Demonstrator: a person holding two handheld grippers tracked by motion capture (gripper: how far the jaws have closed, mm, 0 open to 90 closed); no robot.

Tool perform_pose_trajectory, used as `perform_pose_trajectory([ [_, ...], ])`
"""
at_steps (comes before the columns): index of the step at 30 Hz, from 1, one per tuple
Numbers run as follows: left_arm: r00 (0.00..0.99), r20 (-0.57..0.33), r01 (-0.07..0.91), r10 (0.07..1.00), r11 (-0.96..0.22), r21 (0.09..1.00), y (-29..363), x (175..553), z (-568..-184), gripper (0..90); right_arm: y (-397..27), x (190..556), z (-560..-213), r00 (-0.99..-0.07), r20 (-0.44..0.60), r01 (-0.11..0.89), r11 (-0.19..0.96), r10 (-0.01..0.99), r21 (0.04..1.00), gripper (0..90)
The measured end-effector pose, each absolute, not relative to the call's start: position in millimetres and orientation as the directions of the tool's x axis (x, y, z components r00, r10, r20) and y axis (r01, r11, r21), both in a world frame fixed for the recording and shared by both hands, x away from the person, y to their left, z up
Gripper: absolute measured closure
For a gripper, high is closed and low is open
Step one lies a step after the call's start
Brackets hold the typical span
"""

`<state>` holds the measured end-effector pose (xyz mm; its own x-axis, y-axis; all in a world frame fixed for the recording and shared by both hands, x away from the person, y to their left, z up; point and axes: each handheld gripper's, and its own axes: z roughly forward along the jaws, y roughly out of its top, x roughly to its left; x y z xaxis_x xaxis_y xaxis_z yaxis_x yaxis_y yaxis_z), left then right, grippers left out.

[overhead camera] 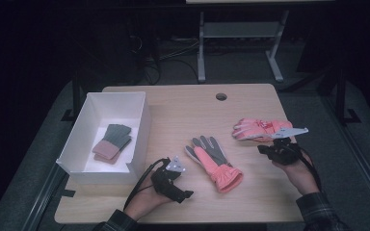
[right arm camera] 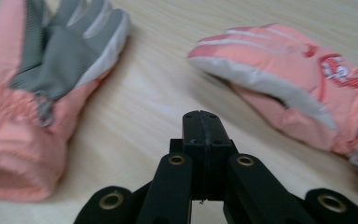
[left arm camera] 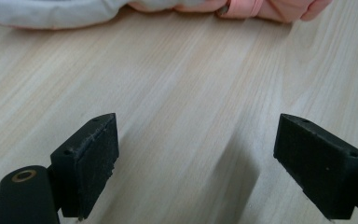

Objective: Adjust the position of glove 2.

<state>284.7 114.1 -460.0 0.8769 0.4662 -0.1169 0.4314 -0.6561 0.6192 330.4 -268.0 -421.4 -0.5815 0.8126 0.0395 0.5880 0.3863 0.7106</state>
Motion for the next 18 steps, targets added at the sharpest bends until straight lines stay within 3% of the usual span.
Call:
perform_pose_trajectory([
  [18,0.884,-0.106,0.417,0.456,-0.665,0.620,116.4,285.9,-457.2,14.0,-304.3,432.7,-412.0,-0.408,-0.020,0.642,0.302,0.913,0.705,90.0],
])
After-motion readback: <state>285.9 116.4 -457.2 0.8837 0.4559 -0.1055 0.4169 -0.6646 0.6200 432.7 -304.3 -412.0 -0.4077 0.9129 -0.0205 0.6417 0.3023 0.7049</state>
